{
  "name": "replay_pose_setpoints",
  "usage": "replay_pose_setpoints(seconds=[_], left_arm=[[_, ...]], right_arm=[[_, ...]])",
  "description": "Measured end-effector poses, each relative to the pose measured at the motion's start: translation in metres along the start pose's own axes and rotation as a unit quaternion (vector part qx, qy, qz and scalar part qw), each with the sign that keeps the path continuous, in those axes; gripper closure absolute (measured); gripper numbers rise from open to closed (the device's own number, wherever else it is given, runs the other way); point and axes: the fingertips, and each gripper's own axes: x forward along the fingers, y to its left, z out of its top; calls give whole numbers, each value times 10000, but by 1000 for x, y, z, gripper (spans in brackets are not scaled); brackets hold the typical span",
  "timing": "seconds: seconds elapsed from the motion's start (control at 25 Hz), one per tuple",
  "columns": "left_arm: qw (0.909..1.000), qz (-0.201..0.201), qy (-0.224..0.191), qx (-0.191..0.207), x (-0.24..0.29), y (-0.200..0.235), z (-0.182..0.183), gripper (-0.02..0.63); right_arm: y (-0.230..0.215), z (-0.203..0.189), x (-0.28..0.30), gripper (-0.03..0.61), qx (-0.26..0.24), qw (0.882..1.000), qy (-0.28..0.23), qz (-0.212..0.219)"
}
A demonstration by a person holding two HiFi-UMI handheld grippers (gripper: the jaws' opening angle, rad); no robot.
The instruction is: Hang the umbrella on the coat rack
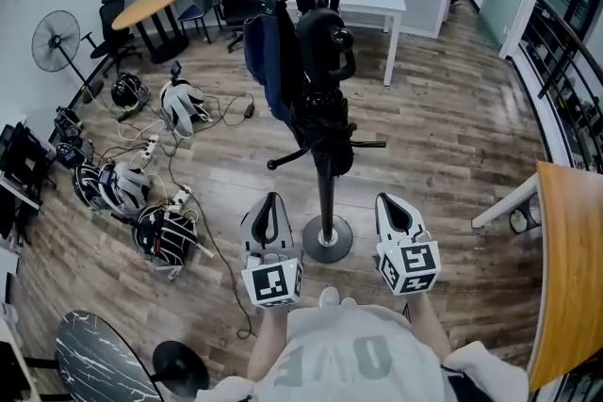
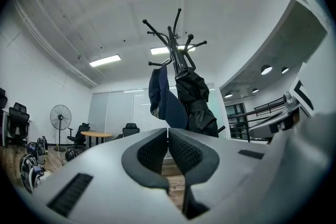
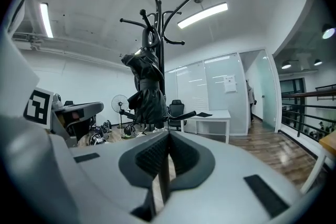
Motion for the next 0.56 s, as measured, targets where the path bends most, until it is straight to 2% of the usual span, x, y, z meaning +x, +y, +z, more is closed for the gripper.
replay_pose_setpoints(seconds=[0.56], left_arm=[[10000,-76,-36,7,13,-2,3,586]], right_arm=[[-10,3,4,548,13,9999,-59,-94]])
